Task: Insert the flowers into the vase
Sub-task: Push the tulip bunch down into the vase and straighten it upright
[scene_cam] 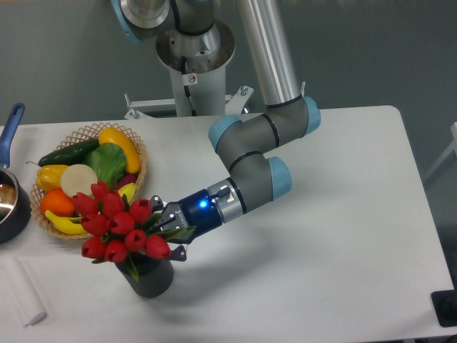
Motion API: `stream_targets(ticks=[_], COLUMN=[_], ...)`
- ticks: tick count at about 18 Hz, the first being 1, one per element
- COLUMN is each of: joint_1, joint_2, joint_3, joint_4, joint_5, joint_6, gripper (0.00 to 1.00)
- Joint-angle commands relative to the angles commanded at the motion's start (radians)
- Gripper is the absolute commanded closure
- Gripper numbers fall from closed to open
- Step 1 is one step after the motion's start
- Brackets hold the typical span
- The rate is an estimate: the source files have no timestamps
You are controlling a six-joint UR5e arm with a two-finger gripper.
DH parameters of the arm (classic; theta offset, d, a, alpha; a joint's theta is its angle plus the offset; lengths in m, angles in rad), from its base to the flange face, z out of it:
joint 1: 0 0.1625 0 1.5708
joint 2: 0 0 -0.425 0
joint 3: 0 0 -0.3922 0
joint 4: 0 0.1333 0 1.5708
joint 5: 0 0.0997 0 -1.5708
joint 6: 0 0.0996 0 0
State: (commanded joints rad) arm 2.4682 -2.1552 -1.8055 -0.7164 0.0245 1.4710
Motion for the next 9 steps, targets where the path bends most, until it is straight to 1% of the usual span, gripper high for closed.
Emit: stream_targets(ticks=[2,4,7,9], joint_1=[0.0,0.0,0.002,0.003], joint_2=[-0.002,0.0,0.002,0.002], joint_3=[0.0,0.0,0.0,0.0], joint_4=[0.0,0.0,0.0,0.0], joint_5=[0.0,0.0,0.0,0.0], joint_6=[0.006,0.006,0.006,0.006], gripper=[0.72,0.57,0.54,0.44])
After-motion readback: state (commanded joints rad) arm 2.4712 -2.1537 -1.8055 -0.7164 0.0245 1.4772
